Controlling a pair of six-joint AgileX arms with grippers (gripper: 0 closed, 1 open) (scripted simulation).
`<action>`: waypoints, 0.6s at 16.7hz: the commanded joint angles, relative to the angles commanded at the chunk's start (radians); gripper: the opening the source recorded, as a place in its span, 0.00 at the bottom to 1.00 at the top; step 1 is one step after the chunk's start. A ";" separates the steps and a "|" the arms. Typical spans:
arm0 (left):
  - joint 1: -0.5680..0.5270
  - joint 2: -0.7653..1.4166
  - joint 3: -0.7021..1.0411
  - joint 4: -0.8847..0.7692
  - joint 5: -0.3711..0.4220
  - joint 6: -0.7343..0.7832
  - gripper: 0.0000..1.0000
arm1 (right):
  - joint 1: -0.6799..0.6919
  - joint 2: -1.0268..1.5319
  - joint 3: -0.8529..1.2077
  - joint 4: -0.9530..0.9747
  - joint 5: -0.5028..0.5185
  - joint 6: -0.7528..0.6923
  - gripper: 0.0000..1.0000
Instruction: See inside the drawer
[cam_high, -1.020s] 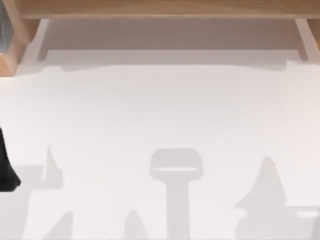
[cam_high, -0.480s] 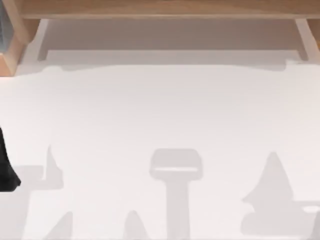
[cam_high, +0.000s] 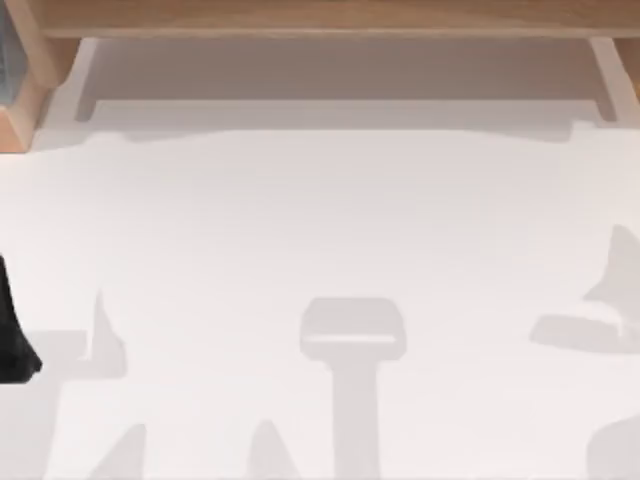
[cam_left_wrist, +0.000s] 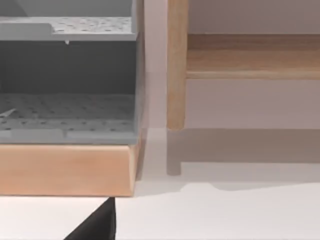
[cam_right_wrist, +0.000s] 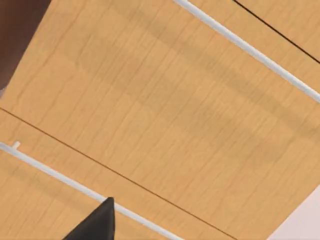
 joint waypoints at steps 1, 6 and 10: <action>0.000 0.000 0.000 0.000 0.000 0.000 1.00 | 0.009 0.069 0.040 0.026 0.012 -0.102 1.00; 0.000 0.000 0.000 0.000 0.000 0.000 1.00 | 0.067 0.387 0.231 0.140 0.080 -0.607 1.00; 0.000 0.000 0.000 0.000 0.000 0.000 1.00 | 0.113 0.566 0.346 0.201 0.131 -0.888 1.00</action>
